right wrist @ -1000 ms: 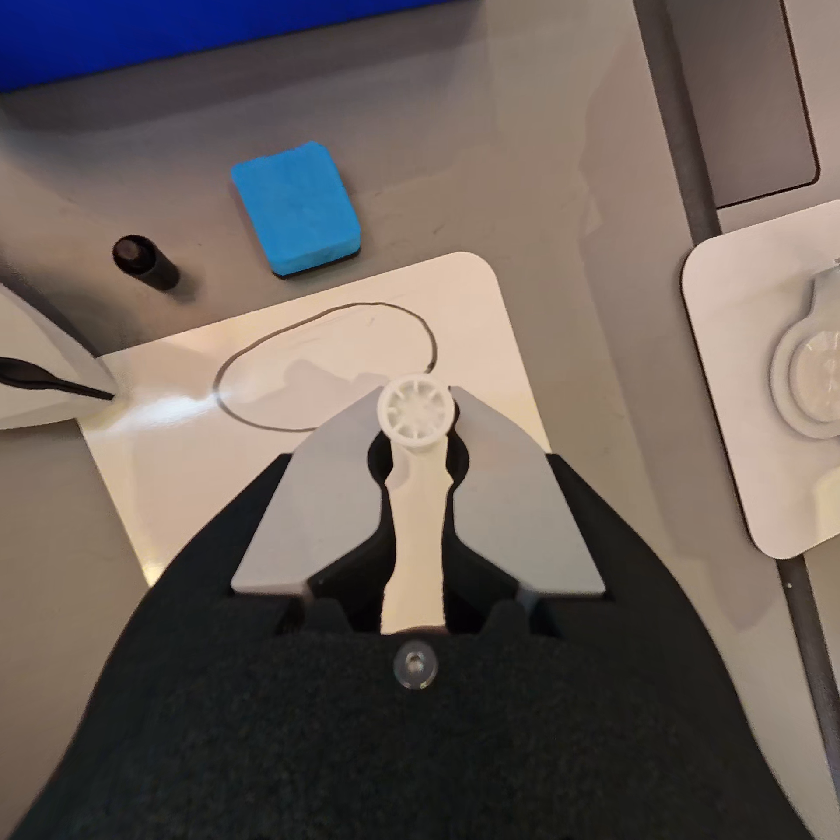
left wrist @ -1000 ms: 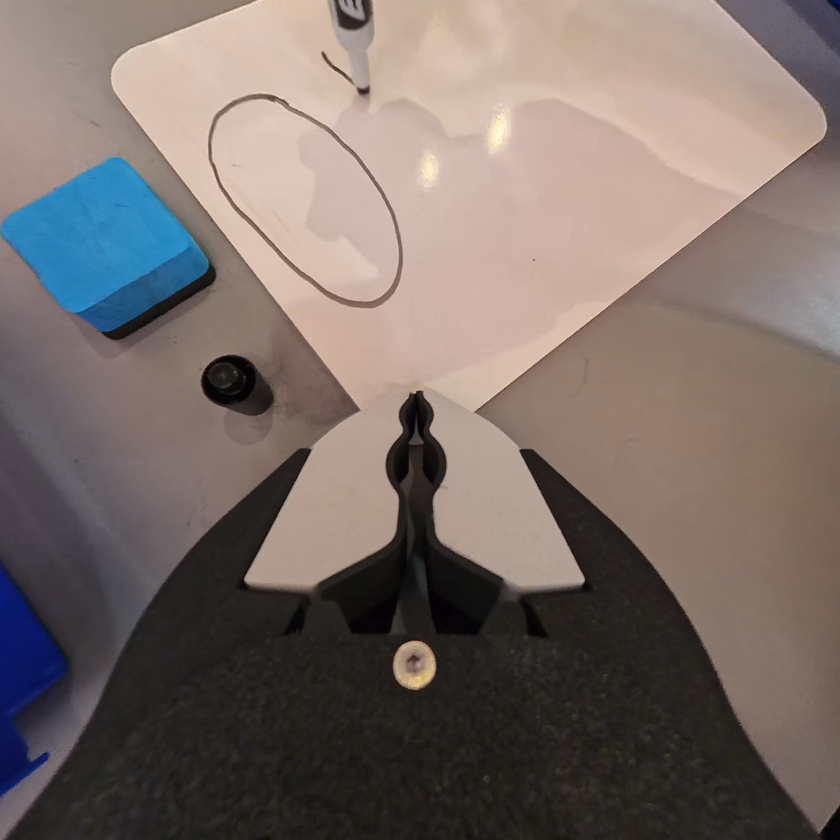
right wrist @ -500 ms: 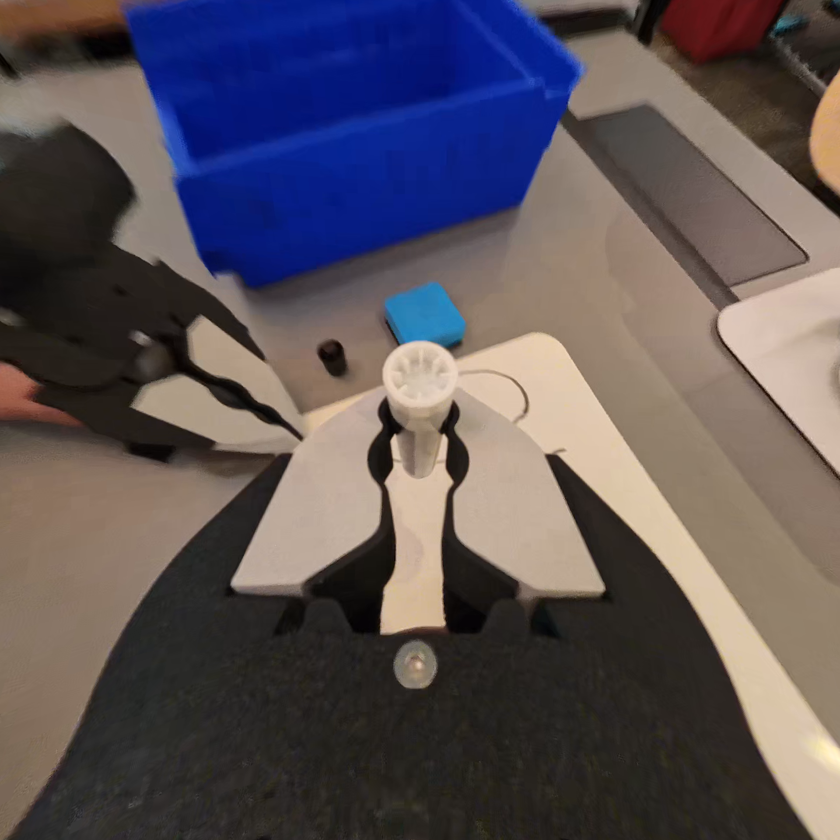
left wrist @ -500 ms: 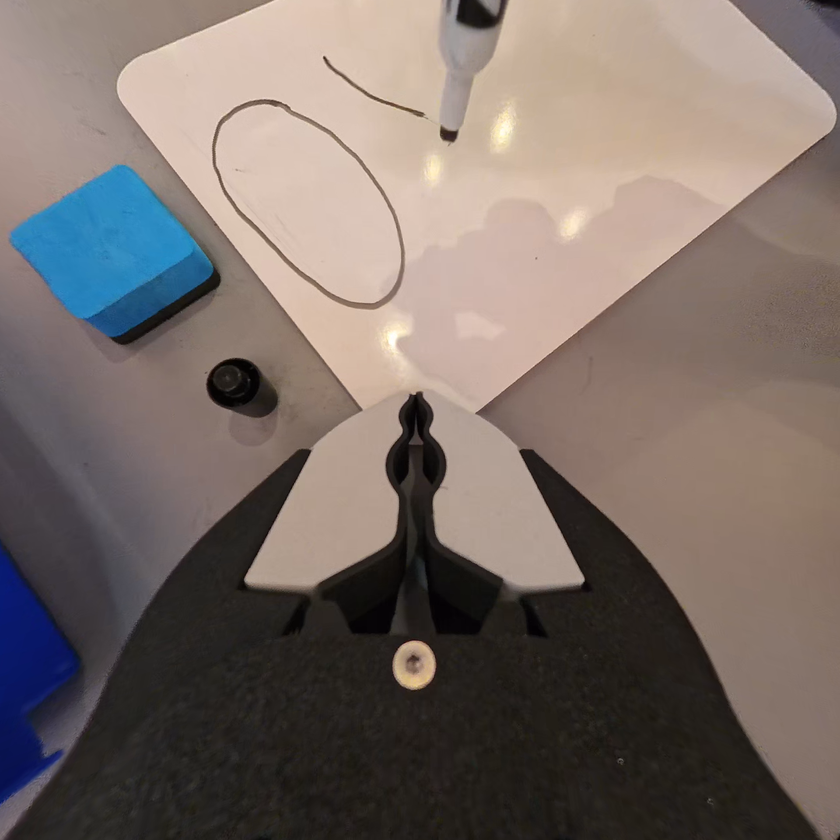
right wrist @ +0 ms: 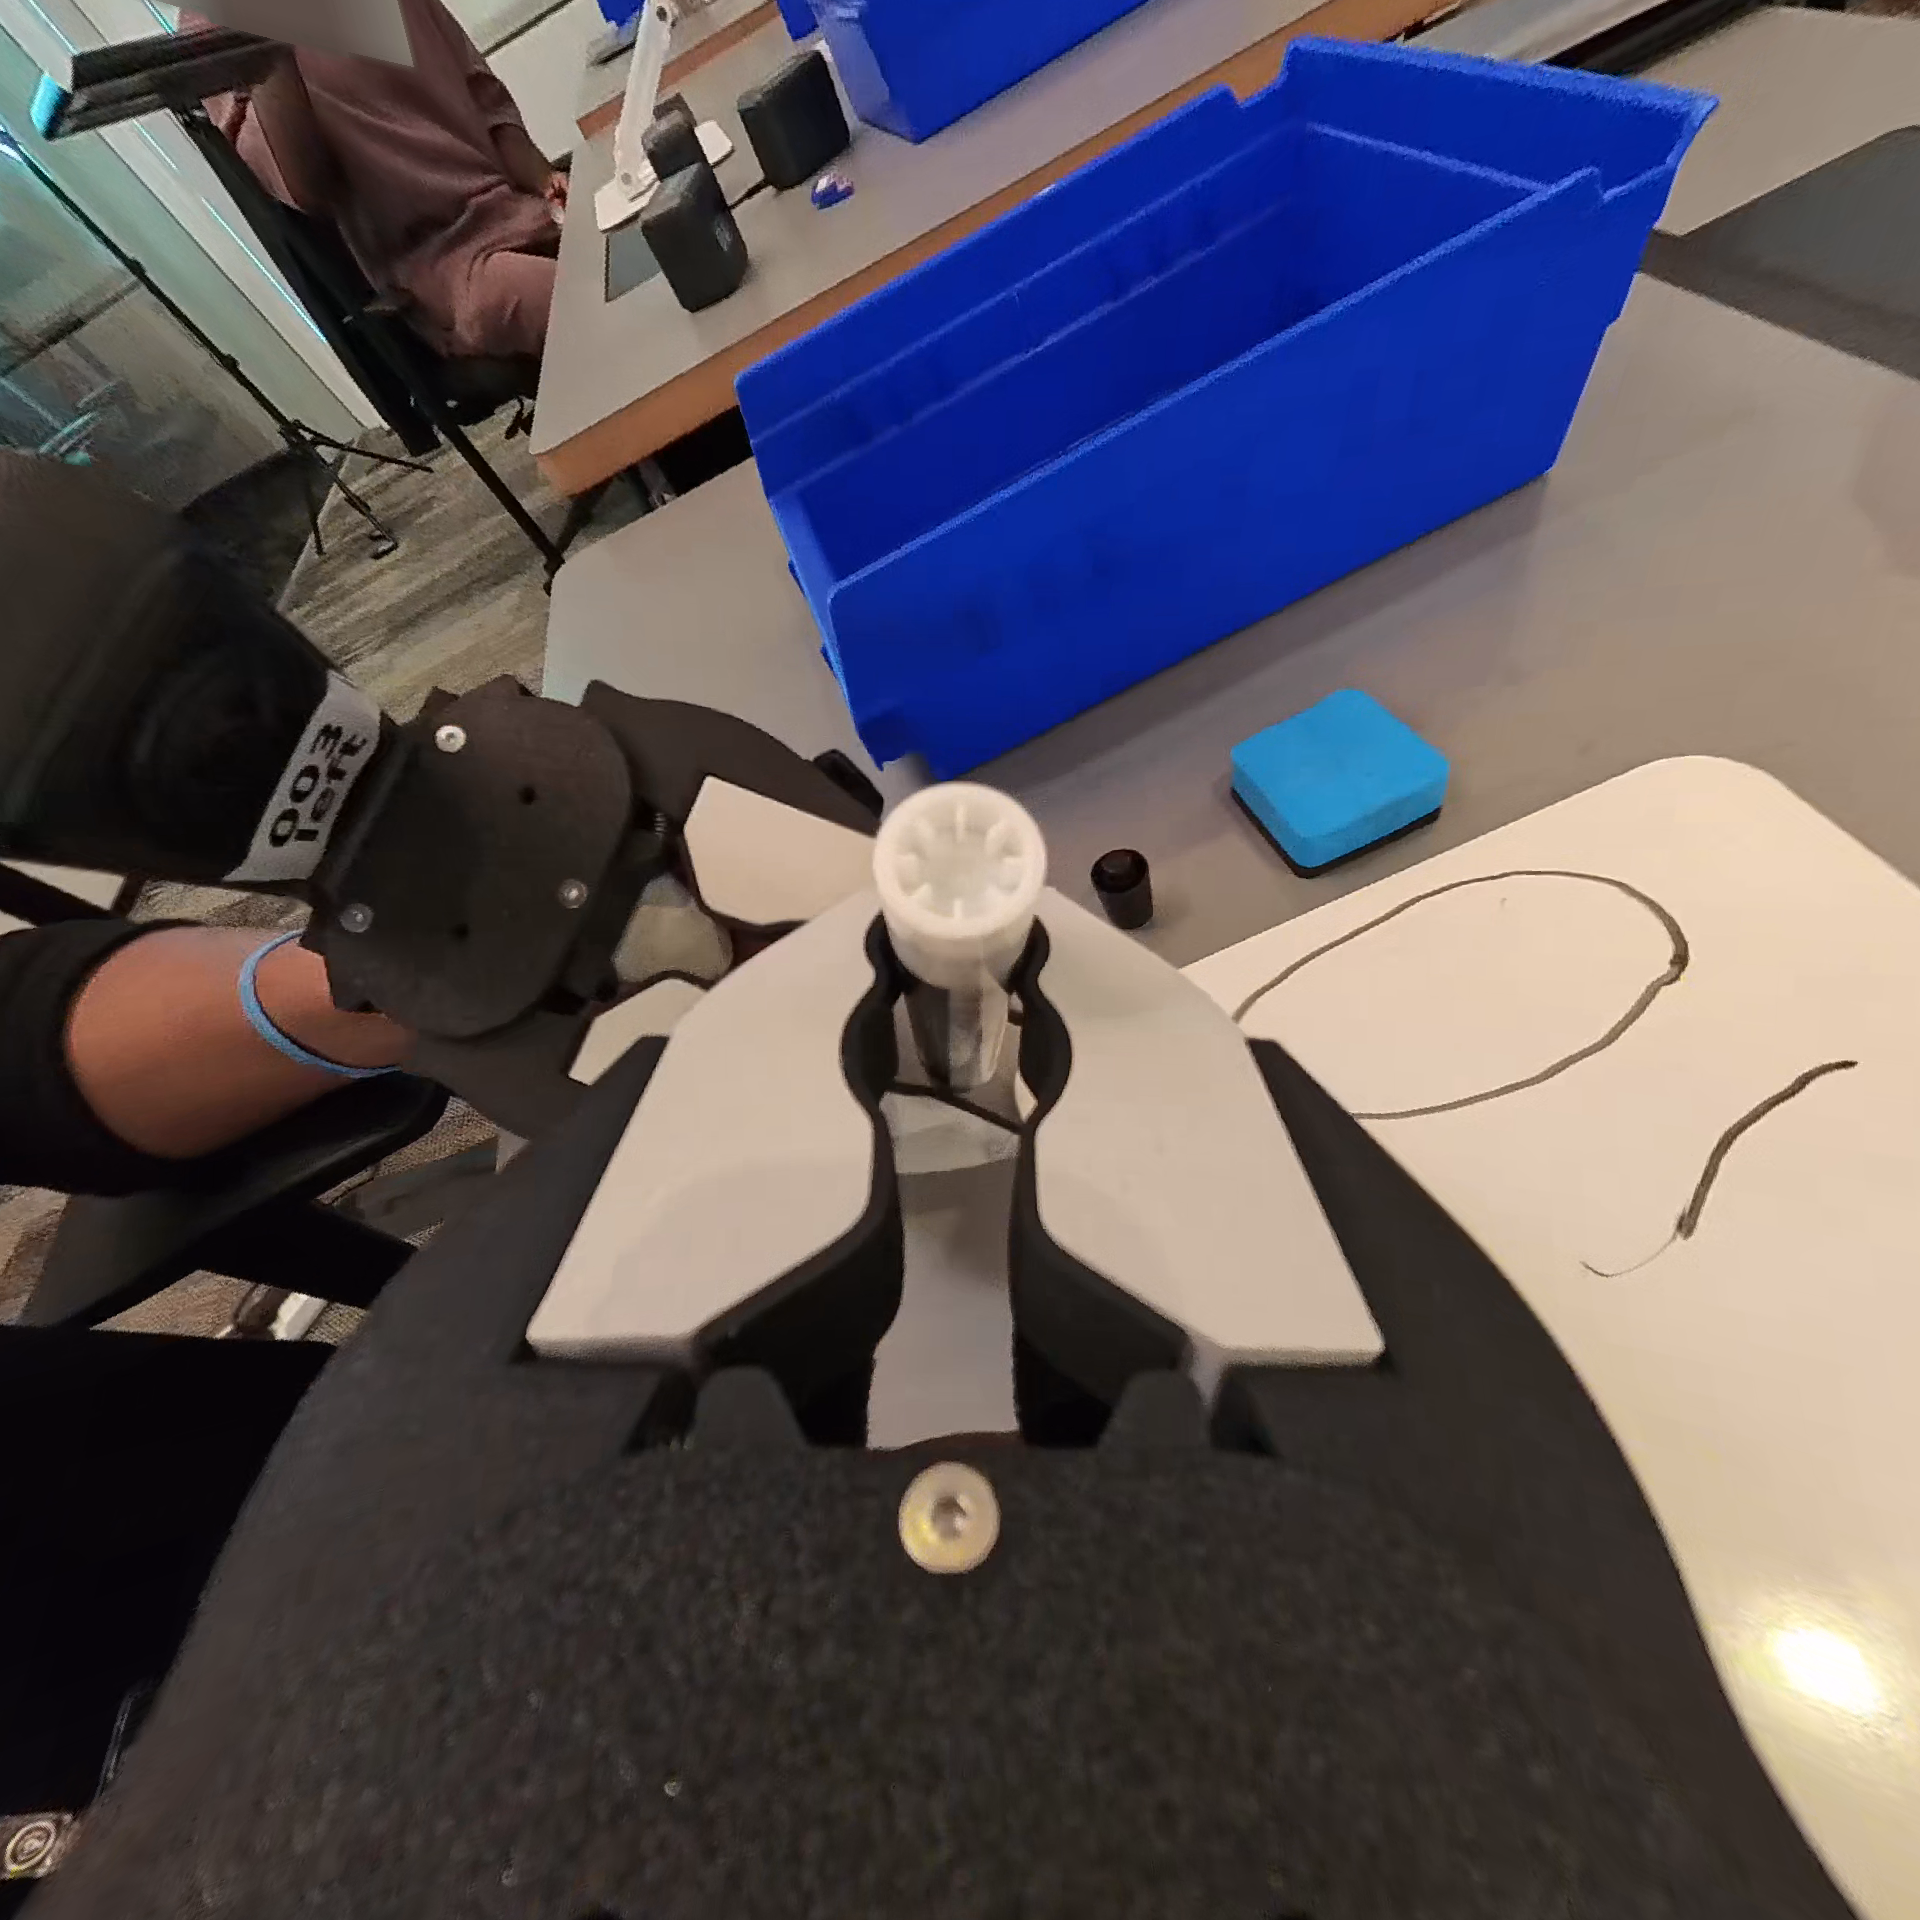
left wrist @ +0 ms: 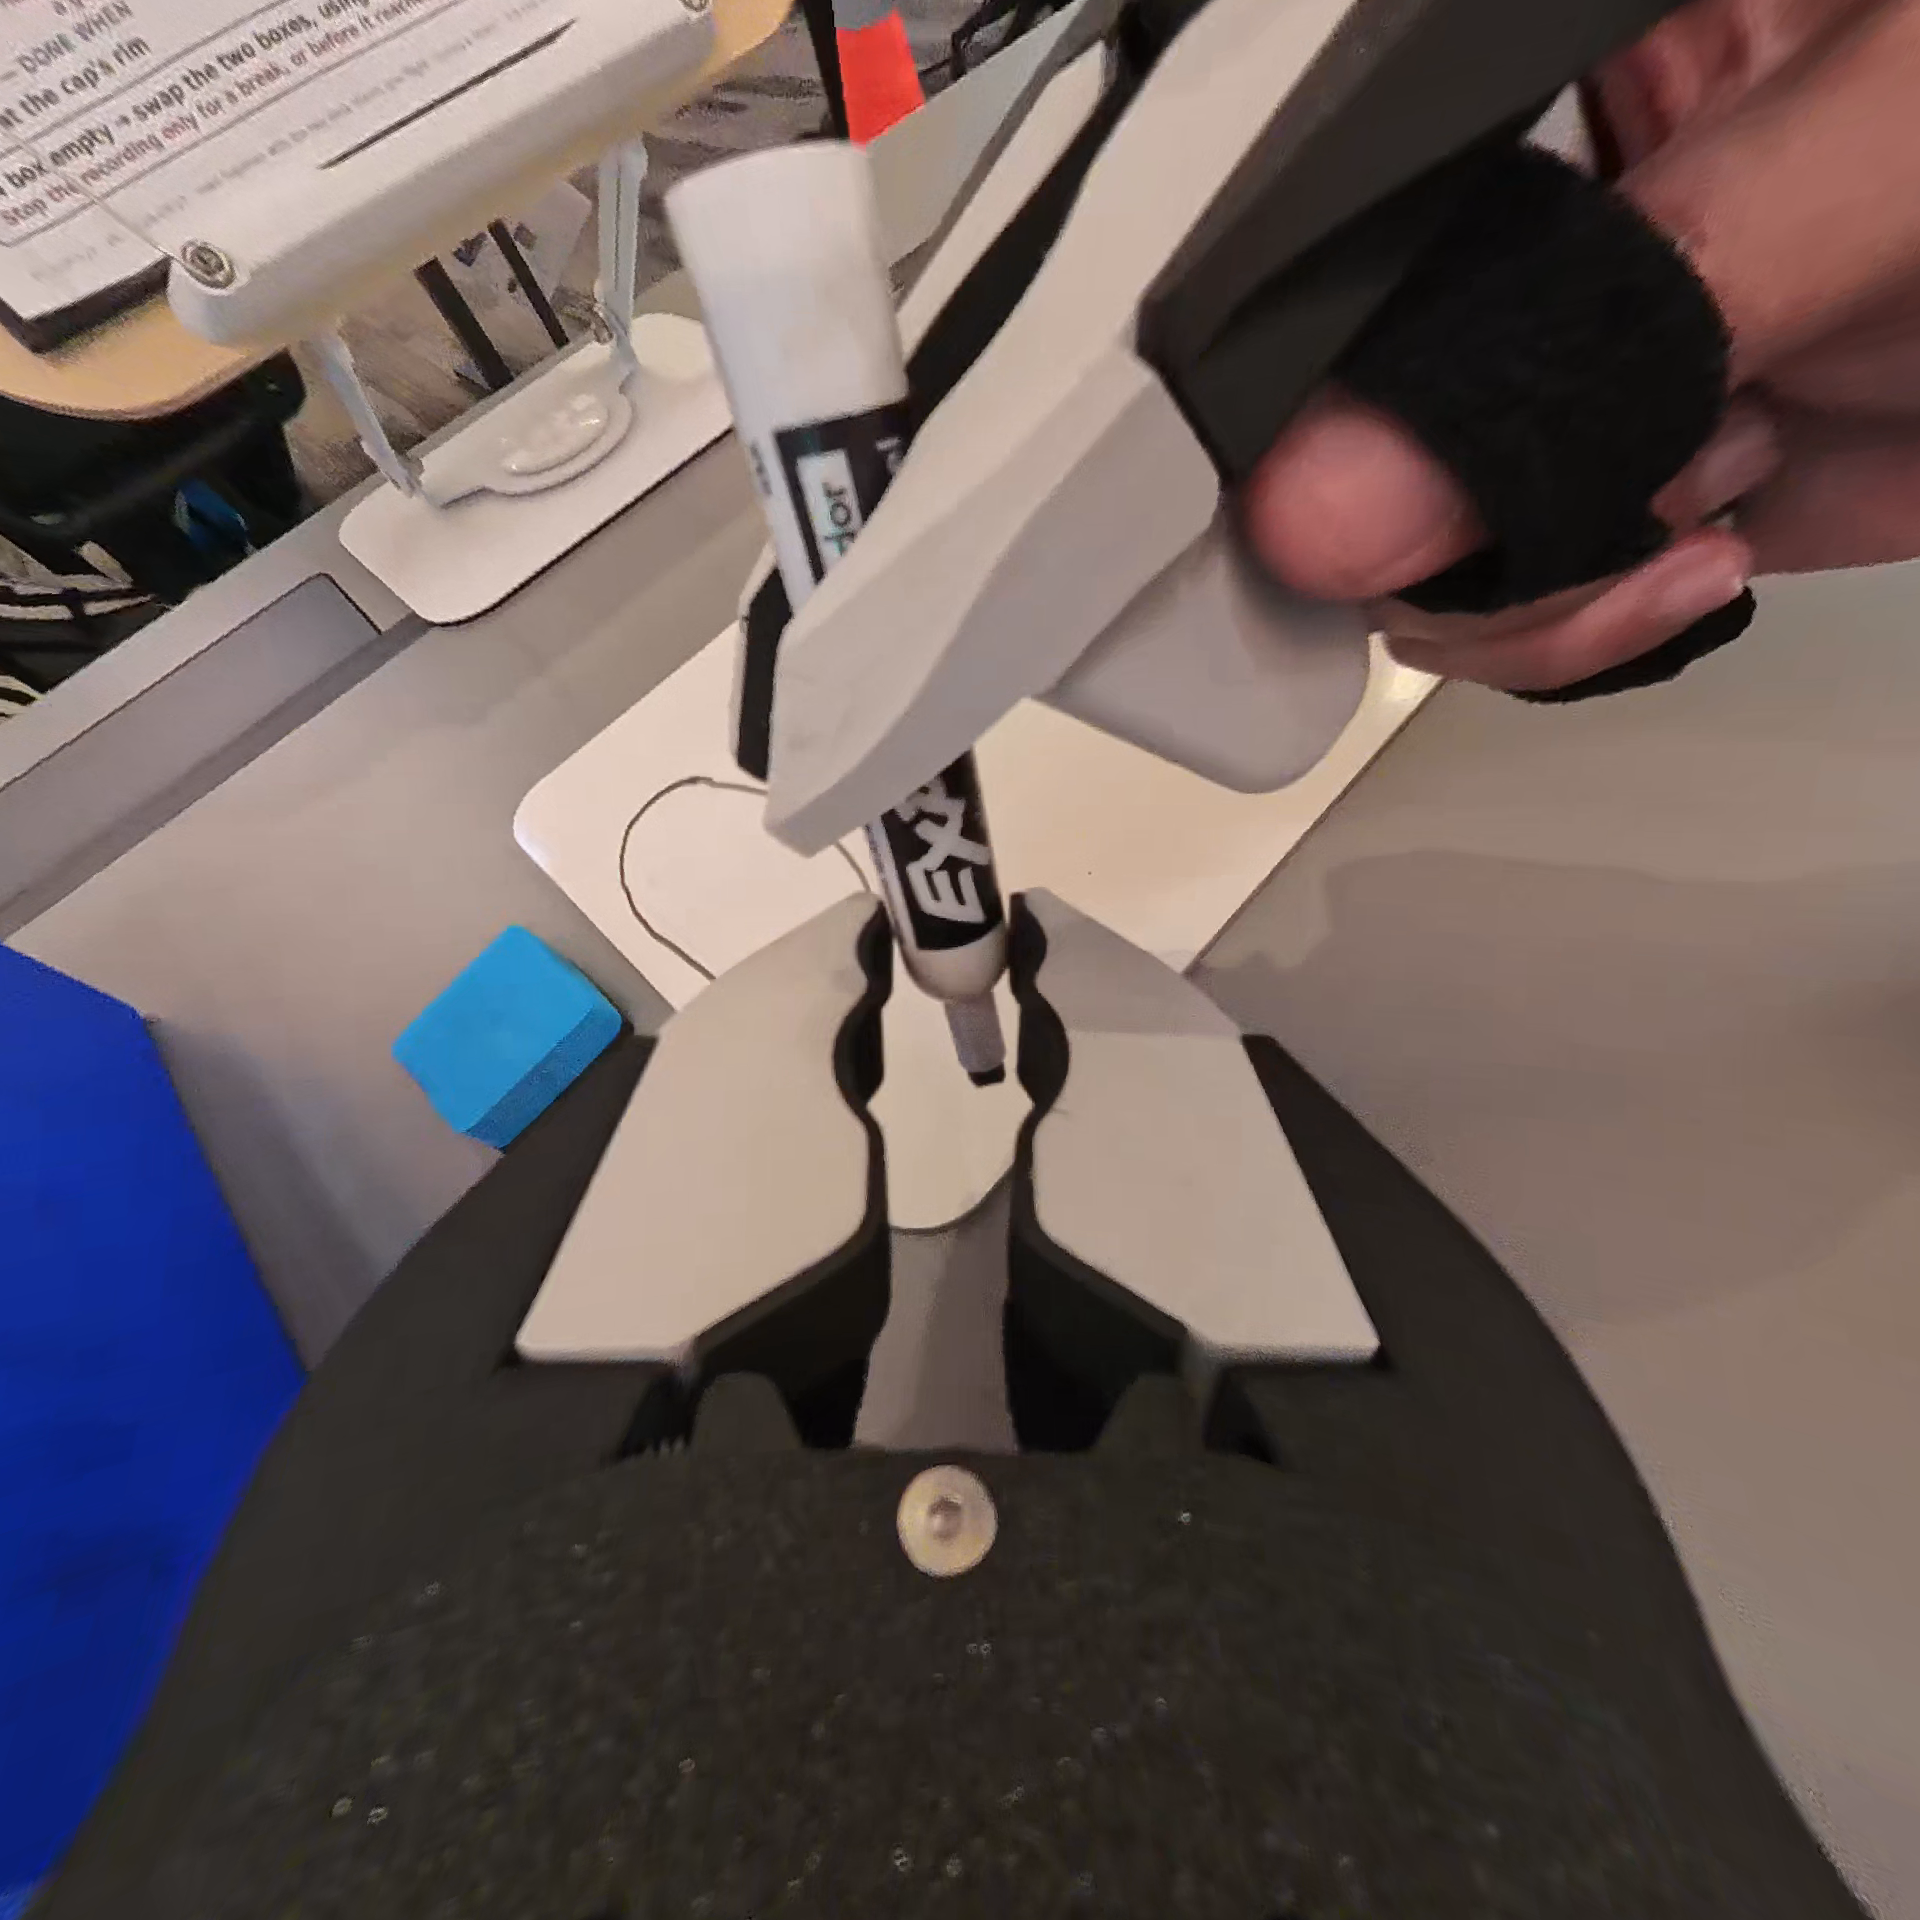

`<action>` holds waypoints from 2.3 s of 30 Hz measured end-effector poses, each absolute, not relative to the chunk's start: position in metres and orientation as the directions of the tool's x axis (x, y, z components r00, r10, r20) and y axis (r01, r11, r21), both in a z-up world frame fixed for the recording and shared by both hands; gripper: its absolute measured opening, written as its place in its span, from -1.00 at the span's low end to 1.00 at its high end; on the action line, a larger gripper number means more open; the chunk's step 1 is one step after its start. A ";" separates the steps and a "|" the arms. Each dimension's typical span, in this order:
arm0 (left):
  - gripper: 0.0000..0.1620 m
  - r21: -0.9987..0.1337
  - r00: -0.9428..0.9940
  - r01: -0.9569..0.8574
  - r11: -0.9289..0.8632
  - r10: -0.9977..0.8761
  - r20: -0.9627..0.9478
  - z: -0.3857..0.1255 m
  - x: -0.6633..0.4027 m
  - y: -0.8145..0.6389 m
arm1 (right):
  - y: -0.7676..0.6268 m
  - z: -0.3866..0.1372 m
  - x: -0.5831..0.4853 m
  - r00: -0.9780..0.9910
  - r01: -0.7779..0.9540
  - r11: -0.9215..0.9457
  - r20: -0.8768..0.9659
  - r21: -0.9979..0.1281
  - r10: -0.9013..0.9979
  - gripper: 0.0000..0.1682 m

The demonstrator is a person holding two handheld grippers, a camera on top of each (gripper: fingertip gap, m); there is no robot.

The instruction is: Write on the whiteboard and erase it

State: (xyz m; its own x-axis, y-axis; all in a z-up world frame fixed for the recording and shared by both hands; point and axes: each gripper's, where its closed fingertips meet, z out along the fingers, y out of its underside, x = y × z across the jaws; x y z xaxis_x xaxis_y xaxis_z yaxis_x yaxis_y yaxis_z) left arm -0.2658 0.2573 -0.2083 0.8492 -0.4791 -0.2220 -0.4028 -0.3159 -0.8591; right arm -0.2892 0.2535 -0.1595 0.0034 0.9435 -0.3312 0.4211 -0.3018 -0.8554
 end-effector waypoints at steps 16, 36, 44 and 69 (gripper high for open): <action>-0.77 -0.777 0.758 -0.580 -0.244 -0.512 -0.405 -0.214 -0.275 0.256 | 0.254 -0.175 -0.271 -0.088 0.569 -0.082 -0.160 -0.818 0.983 -0.64; -0.67 -0.717 0.882 -0.398 -0.573 -0.454 -0.127 -0.277 -0.296 0.241 | 0.379 -0.195 -0.244 0.254 0.766 -0.122 0.123 -0.631 0.959 -0.77; -1.00 -0.709 0.909 -0.314 -0.631 -0.414 -0.034 -0.279 -0.296 0.243 | 0.417 -0.218 -0.274 0.114 0.886 -0.018 0.181 -0.463 0.977 -0.76; -1.00 -0.709 0.916 -0.317 -0.630 -0.398 -0.056 -0.279 -0.297 0.247 | 0.360 -0.224 -0.263 0.067 0.909 -0.005 0.133 -0.417 0.989 -0.76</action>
State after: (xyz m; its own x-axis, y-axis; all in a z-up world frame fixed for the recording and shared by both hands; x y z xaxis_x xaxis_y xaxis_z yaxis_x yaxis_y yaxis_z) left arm -0.2974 0.2472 -0.2793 0.9155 -0.3984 -0.0556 -0.3173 -0.6303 -0.7086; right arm -0.2627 0.3599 -0.2236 0.0665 0.9889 0.1328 0.9087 -0.0051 -0.4173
